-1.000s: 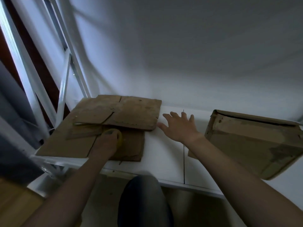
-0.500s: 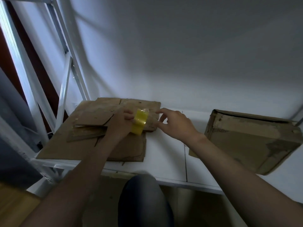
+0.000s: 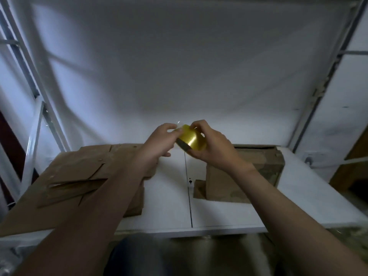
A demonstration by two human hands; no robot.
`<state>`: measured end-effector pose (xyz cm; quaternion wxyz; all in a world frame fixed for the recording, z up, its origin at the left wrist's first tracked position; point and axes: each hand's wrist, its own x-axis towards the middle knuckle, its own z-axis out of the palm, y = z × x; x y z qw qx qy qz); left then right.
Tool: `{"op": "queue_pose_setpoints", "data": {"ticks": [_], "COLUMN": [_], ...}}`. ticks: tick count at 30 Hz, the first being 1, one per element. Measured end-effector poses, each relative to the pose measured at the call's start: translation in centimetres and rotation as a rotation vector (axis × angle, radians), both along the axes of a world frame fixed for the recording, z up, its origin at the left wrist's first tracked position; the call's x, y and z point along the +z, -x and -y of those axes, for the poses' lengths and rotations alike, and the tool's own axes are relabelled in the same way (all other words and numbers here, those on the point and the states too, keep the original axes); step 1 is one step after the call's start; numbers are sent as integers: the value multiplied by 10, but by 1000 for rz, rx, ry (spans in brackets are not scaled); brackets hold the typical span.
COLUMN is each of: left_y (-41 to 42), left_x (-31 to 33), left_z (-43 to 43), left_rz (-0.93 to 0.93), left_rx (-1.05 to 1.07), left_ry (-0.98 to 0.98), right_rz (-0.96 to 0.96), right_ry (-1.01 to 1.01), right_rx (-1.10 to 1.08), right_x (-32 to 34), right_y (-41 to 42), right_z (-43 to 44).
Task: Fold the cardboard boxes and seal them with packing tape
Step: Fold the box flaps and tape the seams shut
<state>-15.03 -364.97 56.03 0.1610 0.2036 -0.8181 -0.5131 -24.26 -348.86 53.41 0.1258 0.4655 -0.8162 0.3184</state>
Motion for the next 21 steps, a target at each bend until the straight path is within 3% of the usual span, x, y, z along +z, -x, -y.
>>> {"op": "queue_pose_setpoints", "data": {"ticks": [3,9,12,16,21], "left_y": [16,69,98,126,148], "left_x": [10,21,24,25,13], "left_z": [-21,-68,-79,-85,-90], "left_rz": [-51,-184,-169,-154,-120], "left_rx": [4,17,61,123,148], "left_ry": [106,103,-12,-243,-315], "right_rz": [-20,-68,14,99,131], "right_ry": [3,-51,-5,241,142], "right_rx": [12,60,142,249,275], "right_x": [12,22,30,35,44], "right_y": [19,71,104,142,174], "right_z": [-36,-91,-104,-115,-122]}}
